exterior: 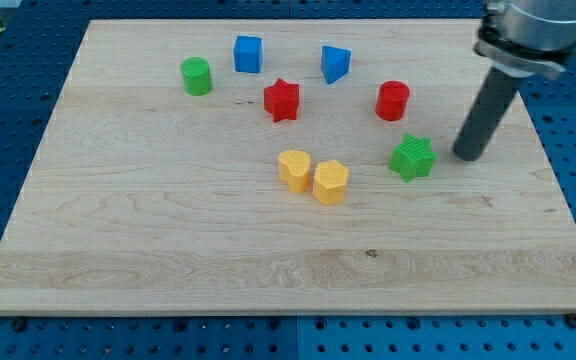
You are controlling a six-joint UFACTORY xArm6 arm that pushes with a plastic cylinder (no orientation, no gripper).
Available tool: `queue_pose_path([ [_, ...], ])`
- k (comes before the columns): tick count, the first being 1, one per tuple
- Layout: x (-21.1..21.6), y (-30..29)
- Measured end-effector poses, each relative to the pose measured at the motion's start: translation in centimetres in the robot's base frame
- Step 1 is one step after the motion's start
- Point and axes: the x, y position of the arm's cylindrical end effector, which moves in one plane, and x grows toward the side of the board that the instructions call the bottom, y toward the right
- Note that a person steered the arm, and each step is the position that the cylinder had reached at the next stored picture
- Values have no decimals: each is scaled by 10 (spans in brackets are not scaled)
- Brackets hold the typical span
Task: Slide the green star to the yellow hexagon
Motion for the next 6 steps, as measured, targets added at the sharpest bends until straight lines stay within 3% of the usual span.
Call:
queue_pose_path([
  [2, 0, -67],
  [5, 8, -102],
  [6, -19, -140],
])
